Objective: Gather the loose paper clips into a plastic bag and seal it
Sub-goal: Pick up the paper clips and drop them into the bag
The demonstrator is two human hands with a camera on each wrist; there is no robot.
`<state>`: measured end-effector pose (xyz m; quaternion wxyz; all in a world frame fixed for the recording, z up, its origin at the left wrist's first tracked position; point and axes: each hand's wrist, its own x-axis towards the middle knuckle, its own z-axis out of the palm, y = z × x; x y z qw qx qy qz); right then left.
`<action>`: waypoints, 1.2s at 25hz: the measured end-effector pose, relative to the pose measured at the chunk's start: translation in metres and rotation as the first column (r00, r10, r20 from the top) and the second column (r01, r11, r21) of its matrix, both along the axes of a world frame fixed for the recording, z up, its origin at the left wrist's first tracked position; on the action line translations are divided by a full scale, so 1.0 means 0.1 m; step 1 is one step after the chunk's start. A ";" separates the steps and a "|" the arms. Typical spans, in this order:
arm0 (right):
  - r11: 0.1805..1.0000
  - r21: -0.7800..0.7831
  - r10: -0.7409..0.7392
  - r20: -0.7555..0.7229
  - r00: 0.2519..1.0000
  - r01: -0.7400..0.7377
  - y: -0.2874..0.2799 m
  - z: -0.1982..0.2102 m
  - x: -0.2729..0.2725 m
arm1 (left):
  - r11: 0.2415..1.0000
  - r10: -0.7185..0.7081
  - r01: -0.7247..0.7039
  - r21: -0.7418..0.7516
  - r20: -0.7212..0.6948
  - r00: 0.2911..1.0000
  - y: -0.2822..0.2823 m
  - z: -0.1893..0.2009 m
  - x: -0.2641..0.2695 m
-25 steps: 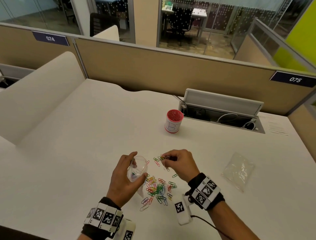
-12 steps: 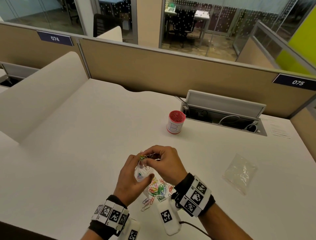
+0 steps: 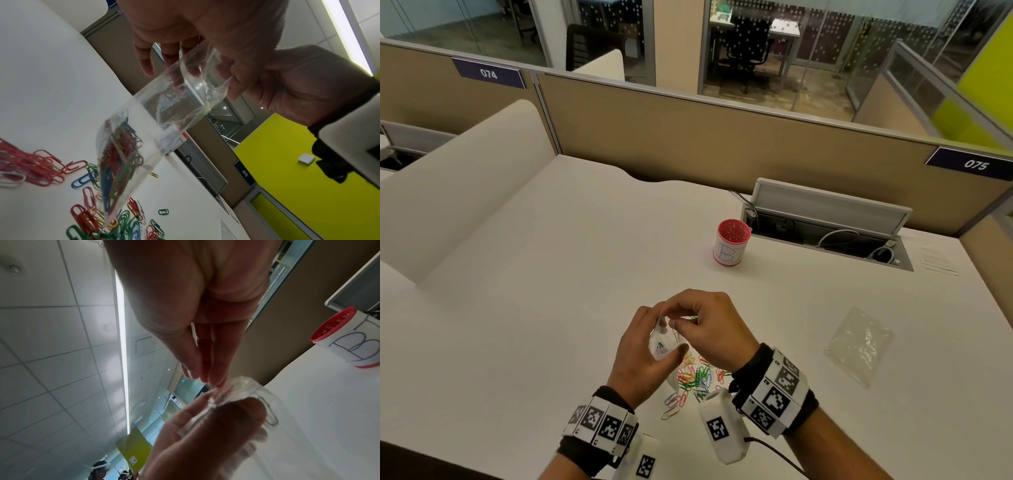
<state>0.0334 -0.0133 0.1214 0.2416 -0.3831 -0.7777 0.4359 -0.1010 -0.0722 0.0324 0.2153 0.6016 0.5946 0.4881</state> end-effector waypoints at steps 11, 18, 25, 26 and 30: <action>0.980 -0.032 -0.129 0.657 0.743 0.198 0.25 -0.94 0.70 | 0.997 0.075 -0.075 -0.022 -0.037 0.997 -0.04 0.00 -0.19; 0.993 -0.090 0.018 0.765 0.644 0.080 -0.02 -1.46 0.60 | 0.993 0.115 -0.115 -0.010 -0.033 0.993 -0.02 0.00 -0.29; 0.989 0.009 0.096 0.710 0.698 -0.145 0.02 -1.51 0.15 | 0.993 0.120 -0.121 -0.010 -0.043 0.992 -0.05 0.03 -0.28; 0.984 0.037 0.095 0.712 0.696 -0.172 0.01 -1.53 0.12 | 0.992 0.123 -0.124 -0.014 -0.044 0.991 -0.06 0.03 -0.29; 0.977 0.097 0.062 0.723 0.688 -0.189 0.05 -1.57 0.12 | 0.990 0.134 -0.135 -0.028 -0.031 0.990 -0.08 0.03 -0.27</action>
